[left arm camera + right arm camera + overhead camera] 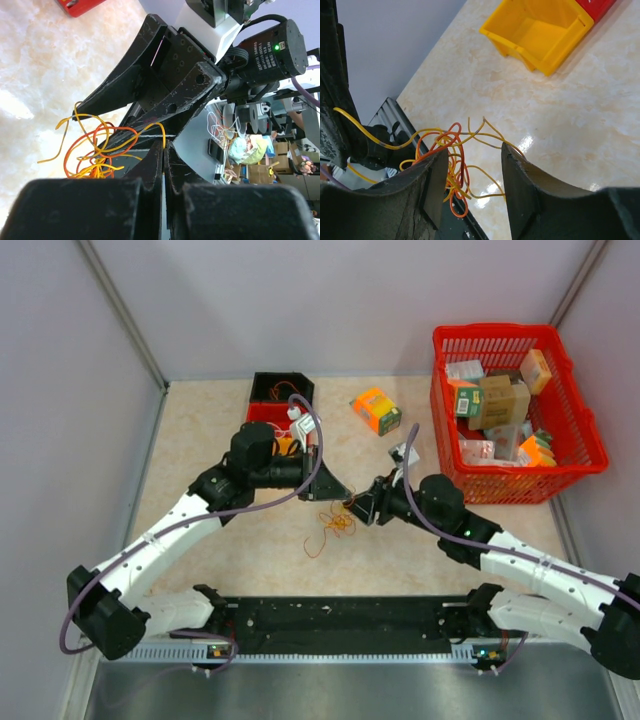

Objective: Untangle the cables

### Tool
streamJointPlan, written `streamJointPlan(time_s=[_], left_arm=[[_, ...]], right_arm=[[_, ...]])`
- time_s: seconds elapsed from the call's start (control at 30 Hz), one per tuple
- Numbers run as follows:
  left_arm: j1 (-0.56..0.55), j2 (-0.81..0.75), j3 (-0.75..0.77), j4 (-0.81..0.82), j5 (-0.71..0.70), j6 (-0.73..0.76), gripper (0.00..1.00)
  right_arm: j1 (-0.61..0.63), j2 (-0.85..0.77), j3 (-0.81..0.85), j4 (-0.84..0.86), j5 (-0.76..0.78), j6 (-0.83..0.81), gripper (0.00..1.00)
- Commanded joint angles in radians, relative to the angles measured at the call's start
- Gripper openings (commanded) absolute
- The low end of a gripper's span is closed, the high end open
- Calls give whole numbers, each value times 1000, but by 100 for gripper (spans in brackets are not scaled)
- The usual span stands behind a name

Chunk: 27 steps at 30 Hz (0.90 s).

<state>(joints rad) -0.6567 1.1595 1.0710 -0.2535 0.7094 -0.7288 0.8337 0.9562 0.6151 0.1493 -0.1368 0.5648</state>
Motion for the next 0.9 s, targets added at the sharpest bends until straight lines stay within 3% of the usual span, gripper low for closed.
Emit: streamJointPlan(time_s=[0.0,0.03,0.13,0.17,0.27,0.4,0.5,0.57,0.7,0.87], left_arm=[[-11,3,0,114,76,-29,0],[-12,-3,7,112,76,-27,0],[-12,-32,24,109,78,-5,0],[-12,-41,36,85,67,9,0],[-12,-104,119,-74,-81,124,0],[-12,-237,222,-254,-477,270,0],[-12,-363,218,-242,-761,331,0],[-11,-453,189,-190,-874,364,0],[-12,-544,185,-127,-994,426,0],[-12,-546,274,-150,-1068,512,0]], right_arm=[[-7,12,40,20,49,-3,42],[-7,21,43,10,80,6,38],[-7,38,44,-40,216,49,5],[-8,39,46,-107,289,75,0],[-15,38,28,-252,488,151,0],[-16,15,-35,-352,571,167,1],[-16,-19,-110,-370,559,159,1],[-18,-40,-156,-385,563,161,0],[-18,-76,-222,-412,556,158,0],[-18,-82,-226,-450,583,152,0]])
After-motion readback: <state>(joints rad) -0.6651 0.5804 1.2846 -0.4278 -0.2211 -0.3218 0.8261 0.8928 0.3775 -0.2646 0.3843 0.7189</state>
